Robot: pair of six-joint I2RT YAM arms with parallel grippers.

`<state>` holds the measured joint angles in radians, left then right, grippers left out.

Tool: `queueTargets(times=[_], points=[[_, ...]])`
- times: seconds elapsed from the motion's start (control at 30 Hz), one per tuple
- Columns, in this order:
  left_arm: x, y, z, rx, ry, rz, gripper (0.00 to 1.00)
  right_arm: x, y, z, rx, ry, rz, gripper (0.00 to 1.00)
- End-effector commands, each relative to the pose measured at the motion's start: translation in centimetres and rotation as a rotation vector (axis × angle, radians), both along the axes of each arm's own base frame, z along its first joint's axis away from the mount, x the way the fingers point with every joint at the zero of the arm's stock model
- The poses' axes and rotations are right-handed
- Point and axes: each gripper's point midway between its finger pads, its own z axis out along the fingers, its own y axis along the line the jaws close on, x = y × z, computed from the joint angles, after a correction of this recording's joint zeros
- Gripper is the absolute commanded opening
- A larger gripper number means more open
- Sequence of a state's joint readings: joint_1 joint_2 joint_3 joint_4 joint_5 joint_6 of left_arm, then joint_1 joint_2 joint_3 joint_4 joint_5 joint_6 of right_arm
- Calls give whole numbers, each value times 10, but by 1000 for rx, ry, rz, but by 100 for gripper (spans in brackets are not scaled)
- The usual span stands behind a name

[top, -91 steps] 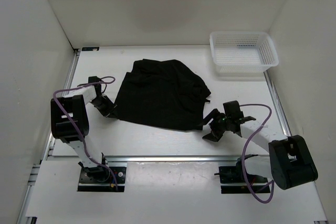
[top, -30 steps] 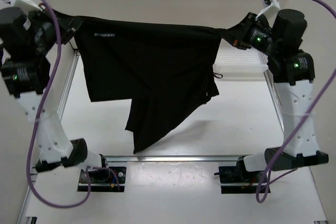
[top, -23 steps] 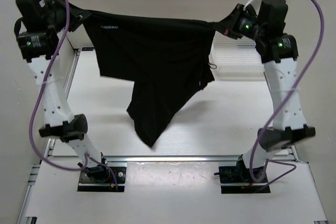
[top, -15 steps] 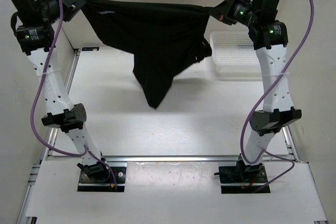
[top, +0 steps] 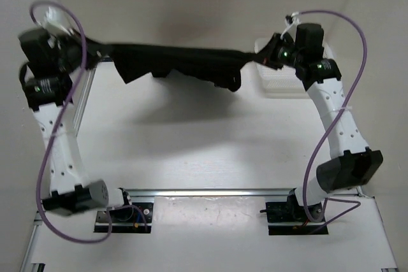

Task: Fold and stack the shorts
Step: Flatten the shorts out

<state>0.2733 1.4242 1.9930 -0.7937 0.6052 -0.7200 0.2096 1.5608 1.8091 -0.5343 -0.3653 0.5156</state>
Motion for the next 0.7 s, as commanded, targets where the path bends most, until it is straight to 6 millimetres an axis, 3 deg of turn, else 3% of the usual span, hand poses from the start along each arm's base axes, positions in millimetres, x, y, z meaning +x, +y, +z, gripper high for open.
queueTargets(times=[0.0,0.03,0.07,0.1,0.13,0.2,0.27,0.33,0.37,0.47,0.57,0.67], points=[[-35,13,-74,82,112,107,10,-19,-28,-27,-87,-14,-85,0],[-46,12,-98,75,168,121,10,-30,-30,-70,-120,72,-76,0],[-70,10,-108,90,173,142,10,-44,-33,-77,-132,71,-70,0],[-81,18,-156,90,297,200,10,-53,-35,-91,-139,99,-69,0],[-101,18,-184,89,390,229,10,-72,-32,-116,-149,145,-32,0],[-136,18,-225,37,512,312,10,-95,-29,-138,-160,206,14,0],[-162,24,-261,21,645,403,16,-125,-24,-162,-174,278,72,23],[-169,22,-281,6,706,408,28,-147,-18,-172,-171,311,120,36],[-167,21,-277,3,681,400,58,-160,-15,-185,-183,348,142,53],[-152,24,-251,22,604,386,98,-172,-28,-195,-206,379,80,77],[-133,31,-221,81,529,367,100,-168,-41,-197,-227,380,1,77],[-109,35,-210,145,476,311,97,-159,-49,-205,-251,411,-51,66]])
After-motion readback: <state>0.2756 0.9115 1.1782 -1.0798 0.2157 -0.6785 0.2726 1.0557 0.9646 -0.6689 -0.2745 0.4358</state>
